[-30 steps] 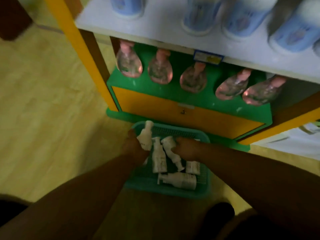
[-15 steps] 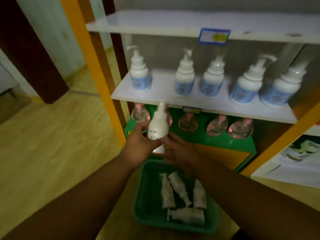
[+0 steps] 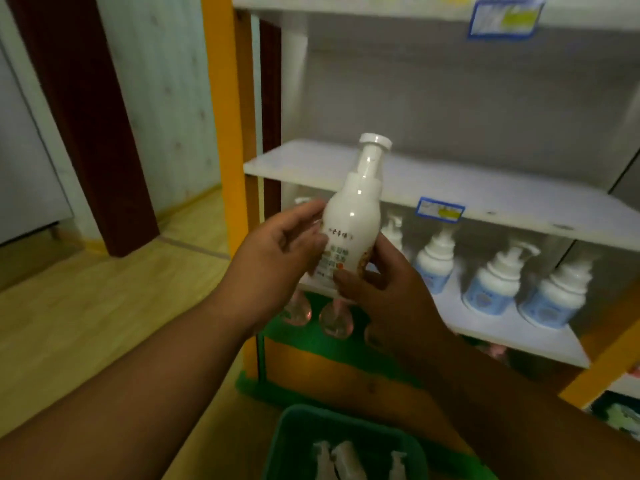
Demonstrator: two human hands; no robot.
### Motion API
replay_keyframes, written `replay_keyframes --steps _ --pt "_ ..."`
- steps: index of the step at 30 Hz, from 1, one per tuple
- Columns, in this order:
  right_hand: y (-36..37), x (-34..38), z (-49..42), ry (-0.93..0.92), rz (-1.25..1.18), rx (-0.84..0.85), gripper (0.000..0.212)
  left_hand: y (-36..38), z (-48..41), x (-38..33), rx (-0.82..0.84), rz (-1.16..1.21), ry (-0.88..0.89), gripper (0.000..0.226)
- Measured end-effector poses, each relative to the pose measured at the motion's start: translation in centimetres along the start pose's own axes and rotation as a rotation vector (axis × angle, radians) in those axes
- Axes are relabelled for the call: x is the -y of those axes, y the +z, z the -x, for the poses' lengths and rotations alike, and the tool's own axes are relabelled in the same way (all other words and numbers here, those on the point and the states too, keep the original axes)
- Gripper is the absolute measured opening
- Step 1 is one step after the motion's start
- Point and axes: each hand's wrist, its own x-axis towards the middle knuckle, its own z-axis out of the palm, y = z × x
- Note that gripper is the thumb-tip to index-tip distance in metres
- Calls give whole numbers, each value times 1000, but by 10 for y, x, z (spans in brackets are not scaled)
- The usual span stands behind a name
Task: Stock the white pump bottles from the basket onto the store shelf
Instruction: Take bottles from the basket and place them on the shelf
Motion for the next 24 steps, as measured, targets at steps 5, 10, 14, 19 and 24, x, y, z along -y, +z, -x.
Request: replay_keyframes --steps 5,10,14,19,24 --pt "-8 43 -34 -83 8 -152 62 6 -39 -28 15 -114 61 50" --pt "-24 70 -89 -130 330 -361 77 25 -98 -49 120 -276 70 53" --pt "-38 73 -128 -153 543 -343 85 33 -141 -53 132 -300 71 55" --pt "-57 70 -156 -104 563 -155 84 23 -171 -35 104 -262 -10 52" --pt "-61 66 -179 30 425 5 69 8 -185 -14 11 -369 -38 59"
